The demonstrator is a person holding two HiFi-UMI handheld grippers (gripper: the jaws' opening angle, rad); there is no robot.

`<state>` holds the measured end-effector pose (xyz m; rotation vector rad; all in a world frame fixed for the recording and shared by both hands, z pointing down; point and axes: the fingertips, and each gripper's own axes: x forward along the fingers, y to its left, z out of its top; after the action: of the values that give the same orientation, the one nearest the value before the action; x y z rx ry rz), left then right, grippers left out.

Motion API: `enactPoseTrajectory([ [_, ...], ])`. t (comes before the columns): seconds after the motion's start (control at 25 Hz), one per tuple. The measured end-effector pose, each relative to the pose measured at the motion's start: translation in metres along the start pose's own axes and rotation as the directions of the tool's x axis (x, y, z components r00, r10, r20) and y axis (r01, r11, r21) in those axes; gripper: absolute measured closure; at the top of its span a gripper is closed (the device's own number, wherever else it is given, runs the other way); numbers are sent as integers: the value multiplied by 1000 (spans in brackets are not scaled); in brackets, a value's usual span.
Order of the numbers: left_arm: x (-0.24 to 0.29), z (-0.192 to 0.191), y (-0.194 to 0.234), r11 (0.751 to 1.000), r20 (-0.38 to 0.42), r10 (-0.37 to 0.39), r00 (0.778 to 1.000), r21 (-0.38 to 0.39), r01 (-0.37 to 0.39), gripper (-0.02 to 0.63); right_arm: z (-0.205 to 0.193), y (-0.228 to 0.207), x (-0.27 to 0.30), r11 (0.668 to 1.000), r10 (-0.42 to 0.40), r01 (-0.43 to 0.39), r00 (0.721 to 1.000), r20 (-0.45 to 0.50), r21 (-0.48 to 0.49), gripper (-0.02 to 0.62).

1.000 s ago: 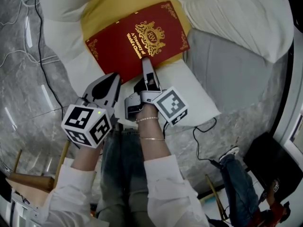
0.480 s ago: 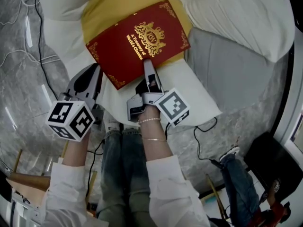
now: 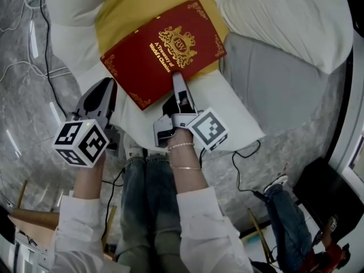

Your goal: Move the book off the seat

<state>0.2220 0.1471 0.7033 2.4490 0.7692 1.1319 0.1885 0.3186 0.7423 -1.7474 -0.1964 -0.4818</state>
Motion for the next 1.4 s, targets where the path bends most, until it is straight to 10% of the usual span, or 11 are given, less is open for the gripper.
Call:
enactPoseTrajectory([
  [0.28,12,-8,4,997,-42,-37,998,-75,34,417,1,-3,1,1000,3,-3,1000,-10,-10,442],
  [1.4,7,10,-9,994,25,-90,996,59,89,488,1,21,-10,996,18,-18,1000,3,-89,456],
])
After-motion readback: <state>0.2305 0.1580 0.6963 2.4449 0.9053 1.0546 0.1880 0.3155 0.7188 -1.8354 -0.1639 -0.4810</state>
